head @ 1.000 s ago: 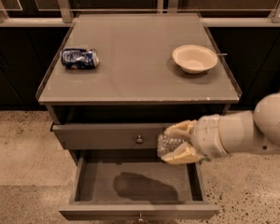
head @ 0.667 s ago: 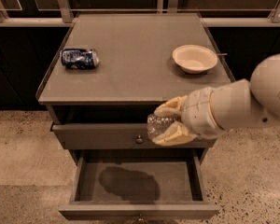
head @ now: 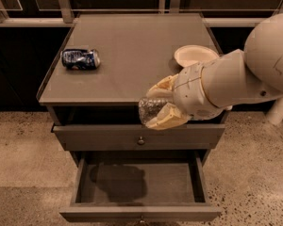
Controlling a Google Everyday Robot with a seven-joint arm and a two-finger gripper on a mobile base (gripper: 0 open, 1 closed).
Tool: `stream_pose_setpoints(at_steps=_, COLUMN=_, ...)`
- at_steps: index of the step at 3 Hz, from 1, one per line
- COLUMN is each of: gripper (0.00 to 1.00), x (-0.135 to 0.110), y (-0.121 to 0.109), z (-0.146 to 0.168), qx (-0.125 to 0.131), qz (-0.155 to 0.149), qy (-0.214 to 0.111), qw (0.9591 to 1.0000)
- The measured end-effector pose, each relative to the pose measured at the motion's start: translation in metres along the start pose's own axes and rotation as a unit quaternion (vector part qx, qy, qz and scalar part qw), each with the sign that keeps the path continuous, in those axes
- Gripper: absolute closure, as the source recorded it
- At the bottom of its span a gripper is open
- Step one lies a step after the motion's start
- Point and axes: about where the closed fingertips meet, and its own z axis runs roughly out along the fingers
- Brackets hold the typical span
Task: Pick water bottle from middle drawer and place on counter
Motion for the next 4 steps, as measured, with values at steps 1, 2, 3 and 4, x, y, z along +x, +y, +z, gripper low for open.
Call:
stream_pose_setpoints(at_steps=1, gripper=1.0, x=0.004, y=-0.007, z=0.014, qx=-0.006, qz=-0.003, qy=-0.039, qw=0.9992)
stream_pose_setpoints(at_steps=2, gripper=1.0, x=0.011, y=-0.038, z=0.051, qx=-0.026, qz=-0.029, qy=-0.099, qw=0.9943)
stream_pose_setpoints(at_steps=3, gripper=1.0, x=0.0, y=-0.079, z=0.104, qx=-0.065, qz=-0.073, qy=-0.153, qw=0.9833)
stream_pose_setpoints(at_steps=4, gripper=1.0, x=-0.022, y=-0.112, z=0.154, qx=-0.103, qz=-0.116, qy=-0.195, qw=0.9684)
